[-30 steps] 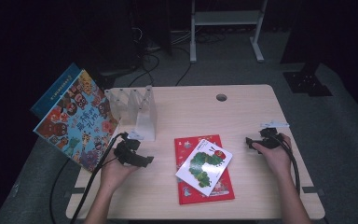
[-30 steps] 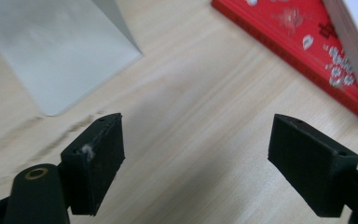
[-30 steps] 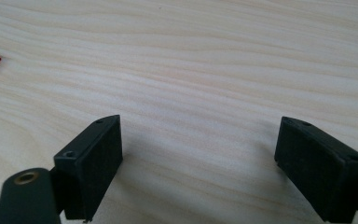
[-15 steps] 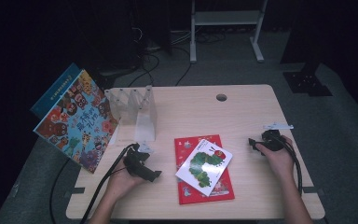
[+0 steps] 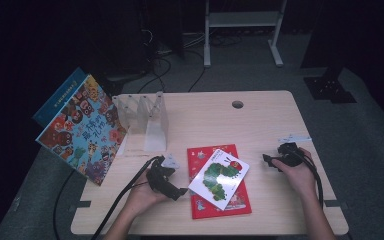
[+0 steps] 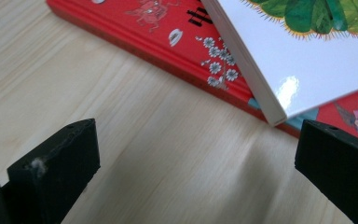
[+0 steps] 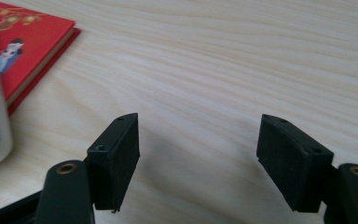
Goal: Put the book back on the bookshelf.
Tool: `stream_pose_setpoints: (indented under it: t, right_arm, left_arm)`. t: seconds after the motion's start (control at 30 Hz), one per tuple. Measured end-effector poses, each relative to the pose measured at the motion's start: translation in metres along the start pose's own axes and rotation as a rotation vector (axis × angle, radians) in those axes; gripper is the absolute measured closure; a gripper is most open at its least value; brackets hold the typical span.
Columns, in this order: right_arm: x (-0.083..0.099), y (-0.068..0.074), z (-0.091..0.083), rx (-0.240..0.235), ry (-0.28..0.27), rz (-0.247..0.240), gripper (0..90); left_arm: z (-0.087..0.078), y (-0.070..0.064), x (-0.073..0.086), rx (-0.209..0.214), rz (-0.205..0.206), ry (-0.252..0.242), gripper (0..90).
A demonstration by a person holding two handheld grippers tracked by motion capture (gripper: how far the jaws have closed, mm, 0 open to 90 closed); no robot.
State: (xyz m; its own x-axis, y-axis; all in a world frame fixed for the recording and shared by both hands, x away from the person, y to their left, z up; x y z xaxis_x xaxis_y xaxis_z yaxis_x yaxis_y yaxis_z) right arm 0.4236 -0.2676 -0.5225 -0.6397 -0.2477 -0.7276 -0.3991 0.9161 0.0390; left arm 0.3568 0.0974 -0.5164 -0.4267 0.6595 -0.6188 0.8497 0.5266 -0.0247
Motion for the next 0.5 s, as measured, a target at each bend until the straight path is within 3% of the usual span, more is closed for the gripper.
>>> stream_pose_setpoints:
  t: [0.1,0.5]
  right_arm:
    - [-0.001,0.008,-0.003,-0.012,0.001,-0.018,27.9]
    - [-0.004,0.035,-0.011,-0.059,-0.003,-0.089,27.3]
  left_arm:
    - [0.004,-0.001,-0.002,0.016,0.006,0.005,0.0]
    - [0.016,0.012,-0.020,-0.013,0.000,0.001,0.0]
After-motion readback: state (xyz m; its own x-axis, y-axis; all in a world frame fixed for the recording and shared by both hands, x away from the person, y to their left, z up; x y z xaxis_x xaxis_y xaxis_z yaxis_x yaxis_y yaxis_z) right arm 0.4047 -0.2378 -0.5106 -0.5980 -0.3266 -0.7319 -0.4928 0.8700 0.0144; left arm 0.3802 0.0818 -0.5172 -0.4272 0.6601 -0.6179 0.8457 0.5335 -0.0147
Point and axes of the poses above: each handheld gripper's, and its own axes: z roughly forward along the jaws, x roughly out of its underside, y roughly to its left, the point moved 7 cm from there along z, roughly forward along the jaws, and after that the axes turned 1 degree about -y, right-handed, at the moved point
